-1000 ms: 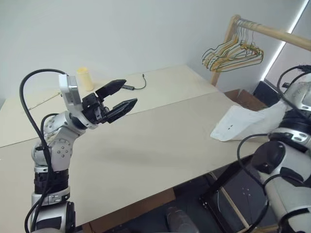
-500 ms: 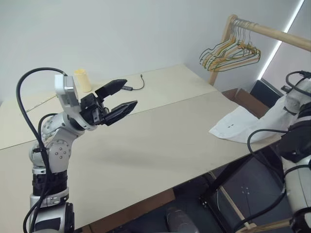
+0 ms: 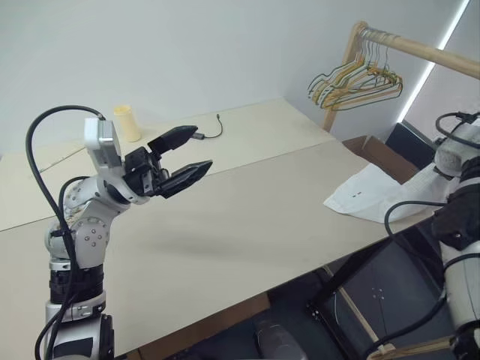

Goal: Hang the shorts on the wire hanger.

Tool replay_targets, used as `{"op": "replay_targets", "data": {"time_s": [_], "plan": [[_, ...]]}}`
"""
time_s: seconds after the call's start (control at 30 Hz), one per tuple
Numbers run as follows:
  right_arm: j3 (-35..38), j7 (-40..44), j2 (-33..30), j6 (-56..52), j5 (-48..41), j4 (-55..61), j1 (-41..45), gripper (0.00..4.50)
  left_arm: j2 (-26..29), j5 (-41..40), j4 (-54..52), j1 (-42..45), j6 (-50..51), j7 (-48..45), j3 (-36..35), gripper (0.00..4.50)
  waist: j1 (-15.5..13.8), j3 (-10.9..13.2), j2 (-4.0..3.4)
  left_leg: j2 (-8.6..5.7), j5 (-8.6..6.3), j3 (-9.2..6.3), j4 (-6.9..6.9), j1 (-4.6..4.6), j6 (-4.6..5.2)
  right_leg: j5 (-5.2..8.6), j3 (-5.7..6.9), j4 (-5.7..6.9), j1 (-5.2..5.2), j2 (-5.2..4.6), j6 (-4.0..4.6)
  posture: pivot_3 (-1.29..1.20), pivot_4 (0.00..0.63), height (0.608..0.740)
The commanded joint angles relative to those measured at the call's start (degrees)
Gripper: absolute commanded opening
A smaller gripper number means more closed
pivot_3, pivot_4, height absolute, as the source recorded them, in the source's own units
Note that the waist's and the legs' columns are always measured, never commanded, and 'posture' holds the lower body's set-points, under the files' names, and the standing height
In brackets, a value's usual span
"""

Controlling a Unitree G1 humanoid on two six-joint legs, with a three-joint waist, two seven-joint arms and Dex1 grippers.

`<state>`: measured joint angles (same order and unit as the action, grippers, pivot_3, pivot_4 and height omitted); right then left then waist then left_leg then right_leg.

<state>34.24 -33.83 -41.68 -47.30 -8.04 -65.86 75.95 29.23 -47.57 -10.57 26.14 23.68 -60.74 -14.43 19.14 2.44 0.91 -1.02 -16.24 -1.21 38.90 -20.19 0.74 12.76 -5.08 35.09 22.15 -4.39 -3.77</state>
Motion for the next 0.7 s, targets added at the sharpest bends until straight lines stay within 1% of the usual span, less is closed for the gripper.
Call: {"op": "replay_targets", "data": {"time_s": [0.03, 0.07, 0.1, 0.13, 0.17, 0.33, 0.43, 0.47, 0.57, 0.7], "plan": [[-1.05, -0.25, 0.23, 0.79, -0.71, 1.35, 0.47, 3.36, -0.32, -1.57, -1.65, 0.20, -1.06, 0.11, -0.90, 4.50, -0.24, 0.00, 0.00, 0.00, -0.01, 0.01, 0.00, 0.00, 0.03, 0.00, 0.00, -0.02, 0.00, 0.00, 0.00, -0.22, 0.000, 0.740], [-1.30, -0.41, 0.49, 0.72, -0.65, 1.59, 0.40, 3.69, -0.49, -1.83, -1.67, 0.22, -1.07, 0.14, -1.07, 4.50, -0.33, 0.00, 0.00, 0.00, -0.03, 0.01, 0.00, -0.01, 0.04, -0.01, -0.01, -0.04, 0.00, 0.00, -0.01, -0.22, 0.000, 0.740], [-1.70, -0.72, 0.74, 0.83, -0.35, 1.87, 0.30, 4.11, -0.60, -2.03, -1.68, 0.23, -1.07, 0.15, -1.18, 4.50, -0.39, 0.00, 0.00, 0.00, -0.03, 0.02, 0.00, -0.01, 0.05, -0.01, -0.02, -0.05, 0.00, 0.00, -0.02, -0.22, 0.000, 0.740], [-2.71, -1.17, 1.10, 1.18, 0.53, 2.65, 0.06, 4.40, -0.66, -2.20, -1.69, 0.22, -1.08, 0.18, -1.26, 4.50, -0.49, 0.00, 0.00, 0.00, -0.04, 0.03, 0.00, -0.01, 0.07, -0.01, -0.03, -0.05, 0.00, 0.00, -0.02, -0.22, 0.000, 0.740], [-3.63, -1.68, 1.44, 1.46, 1.27, 3.46, -0.10, 4.46, -0.68, -2.29, -1.66, 0.22, -1.14, 0.20, -1.24, 4.50, -0.60, 0.00, 0.00, 0.00, -0.04, 0.04, 0.00, 0.00, 0.07, -0.02, -0.04, -0.05, 0.00, 0.00, -0.02, -0.22, 0.000, 0.740], [-12.31, -6.25, 3.79, 4.50, 8.38, 12.84, -2.76, 4.46, -0.74, -2.47, -1.77, 0.02, -1.52, 0.35, -0.96, 4.50, -1.13, 0.01, -0.03, -0.01, -0.04, 0.04, 0.01, 0.00, 0.07, -0.02, -0.07, 0.00, 0.05, -0.01, -0.03, -0.22, 0.000, 0.740], [-20.42, -6.61, 5.08, 7.59, 14.91, 20.03, -5.18, 4.46, -0.93, -2.49, -1.81, -0.06, -1.74, 0.33, -0.77, 4.50, -1.19, 0.00, -0.04, -0.01, -0.04, 0.04, 0.02, 0.00, 0.07, -0.03, -0.08, -0.01, 0.11, -0.02, -0.04, -0.22, 0.000, 0.740], [-23.21, -5.92, 5.42, 8.73, 16.98, 22.16, -5.96, 4.46, -0.94, -2.55, -1.80, -0.05, -1.80, 0.28, -0.73, 4.50, -1.11, 0.00, -0.04, -0.01, -0.04, 0.04, 0.02, 0.01, 0.07, -0.04, -0.09, -0.01, 0.13, -0.02, -0.05, -0.22, 0.000, 0.740], [-27.71, -2.70, 6.39, 12.87, 19.88, 27.52, -8.35, 4.46, -1.00, -2.91, -1.68, 0.03, -1.84, 0.18, -0.74, 4.50, -0.95, 0.00, -0.04, 0.00, -0.04, 0.06, 0.03, 0.02, 0.07, -0.07, -0.12, 0.00, 0.16, -0.01, -0.07, -0.22, 0.000, 0.740], [-34.68, 4.57, 7.27, 17.92, 23.77, 32.61, -11.53, 4.46, -0.72, -2.78, -1.40, -0.45, -1.68, 0.66, -1.19, 4.50, -0.97, 0.00, -0.04, 0.00, -0.04, 0.05, 0.06, 0.07, 0.07, -0.09, -0.13, 0.08, 0.14, -0.01, -0.07, -0.21, 0.000, 0.740]]}}
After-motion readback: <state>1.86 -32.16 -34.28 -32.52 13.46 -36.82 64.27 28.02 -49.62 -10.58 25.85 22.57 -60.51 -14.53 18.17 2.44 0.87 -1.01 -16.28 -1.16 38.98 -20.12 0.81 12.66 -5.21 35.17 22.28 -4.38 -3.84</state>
